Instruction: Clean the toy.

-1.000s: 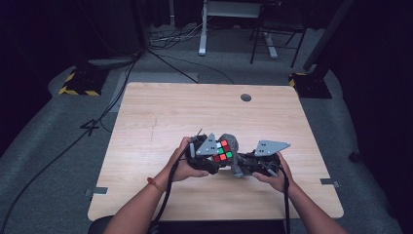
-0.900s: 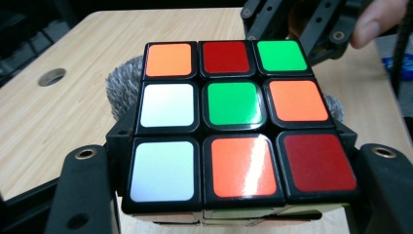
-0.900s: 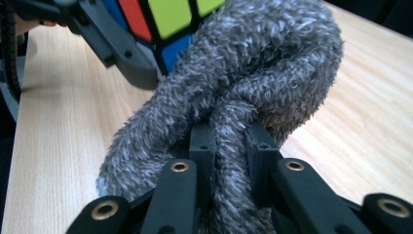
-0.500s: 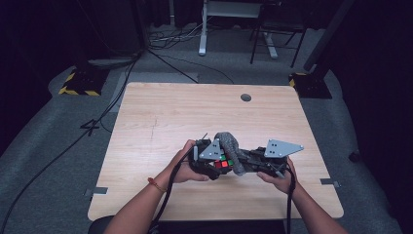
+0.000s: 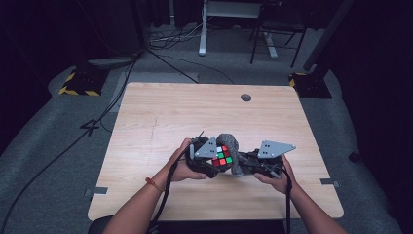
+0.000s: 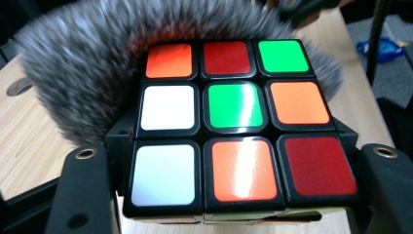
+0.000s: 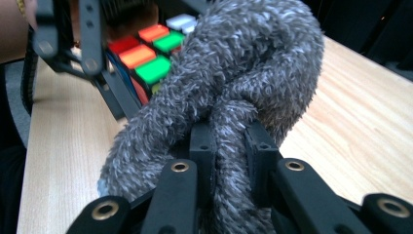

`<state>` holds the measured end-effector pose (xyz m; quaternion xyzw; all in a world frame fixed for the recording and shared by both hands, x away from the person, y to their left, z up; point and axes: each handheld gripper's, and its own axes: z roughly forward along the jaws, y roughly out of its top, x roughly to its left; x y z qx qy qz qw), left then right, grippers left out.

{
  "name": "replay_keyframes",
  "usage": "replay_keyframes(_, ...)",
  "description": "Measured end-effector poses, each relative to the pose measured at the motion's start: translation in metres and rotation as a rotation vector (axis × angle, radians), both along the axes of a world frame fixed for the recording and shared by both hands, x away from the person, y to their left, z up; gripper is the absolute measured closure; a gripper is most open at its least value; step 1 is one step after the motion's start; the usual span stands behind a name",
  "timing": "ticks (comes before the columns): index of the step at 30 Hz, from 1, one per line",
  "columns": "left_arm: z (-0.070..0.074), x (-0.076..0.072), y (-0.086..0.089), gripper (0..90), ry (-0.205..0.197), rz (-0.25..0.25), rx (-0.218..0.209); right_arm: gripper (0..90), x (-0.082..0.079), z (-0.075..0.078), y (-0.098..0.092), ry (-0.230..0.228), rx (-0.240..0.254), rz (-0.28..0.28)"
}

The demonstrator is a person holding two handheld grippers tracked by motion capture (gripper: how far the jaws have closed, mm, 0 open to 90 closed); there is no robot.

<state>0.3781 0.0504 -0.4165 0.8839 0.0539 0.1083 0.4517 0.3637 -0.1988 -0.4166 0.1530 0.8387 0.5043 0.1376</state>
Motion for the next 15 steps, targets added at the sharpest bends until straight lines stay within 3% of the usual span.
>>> replay_keyframes(9,-0.008,-0.005,-0.014,32.7,-0.037,0.008,0.088,77.7,-0.009,0.007,0.004,-0.047,0.029,0.034)
replay_keyframes(11,-0.009,-0.004,-0.014,32.8,-0.038,0.014,0.091,77.7,-0.011,0.007,0.006,-0.062,0.007,0.034)
replay_keyframes(15,-0.005,-0.004,-0.011,32.9,-0.048,0.021,0.071,77.7,-0.007,0.006,0.005,-0.049,0.006,0.010)
